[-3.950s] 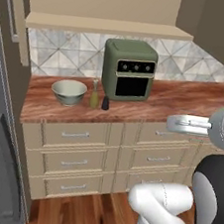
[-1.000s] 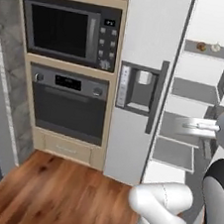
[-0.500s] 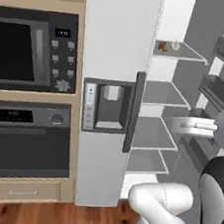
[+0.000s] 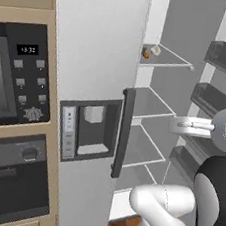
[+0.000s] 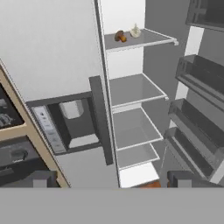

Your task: Retrieve the bottle and the shaker from the cabinet and place them next to the mixing bowl on the counter. Then add garlic from the fridge to the mixing bowl.

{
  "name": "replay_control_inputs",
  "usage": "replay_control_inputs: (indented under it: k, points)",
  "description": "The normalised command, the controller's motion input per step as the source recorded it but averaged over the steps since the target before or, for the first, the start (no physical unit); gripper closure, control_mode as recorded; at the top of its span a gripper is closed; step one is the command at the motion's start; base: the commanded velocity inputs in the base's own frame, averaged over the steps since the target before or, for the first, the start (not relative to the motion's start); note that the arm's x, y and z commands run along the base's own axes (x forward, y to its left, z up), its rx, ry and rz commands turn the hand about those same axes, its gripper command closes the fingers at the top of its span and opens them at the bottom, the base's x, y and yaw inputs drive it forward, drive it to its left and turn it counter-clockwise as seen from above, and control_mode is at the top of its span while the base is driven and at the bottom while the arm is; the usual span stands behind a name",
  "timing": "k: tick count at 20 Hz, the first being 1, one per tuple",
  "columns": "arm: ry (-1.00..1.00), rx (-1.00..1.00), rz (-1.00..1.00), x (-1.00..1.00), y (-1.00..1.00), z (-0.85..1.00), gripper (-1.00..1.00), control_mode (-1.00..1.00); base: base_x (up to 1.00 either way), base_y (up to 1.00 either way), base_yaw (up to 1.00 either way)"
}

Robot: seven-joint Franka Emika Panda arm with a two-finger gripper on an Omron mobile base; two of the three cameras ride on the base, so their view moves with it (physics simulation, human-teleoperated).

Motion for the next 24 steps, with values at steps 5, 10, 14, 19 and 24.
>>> replay_control_inputs:
  k: [5,10,14,19,24]
  points:
    - [0.0,0.0,0.0,0.0,0.0,0.0,-1.0,1.0,0.48,-0.09,-0.33]
    - [0.0,0.0,0.0,0.0,0.0,0.0,-1.0,1.0,0.68,-0.14,-0.13]
    - [0.0,0.0,0.0,0.0,0.0,0.0,-1.0,1.0,0.51,-0.51,0.01]
    - [0.0,0.0,0.0,0.0,0.0,0.0,-1.0,1.0,0.43,-0.27,0.01]
    - [0.0,0.0,0.0,0.0,0.0,0.0,-1.0,1.0,0.8,0.14,-0.13]
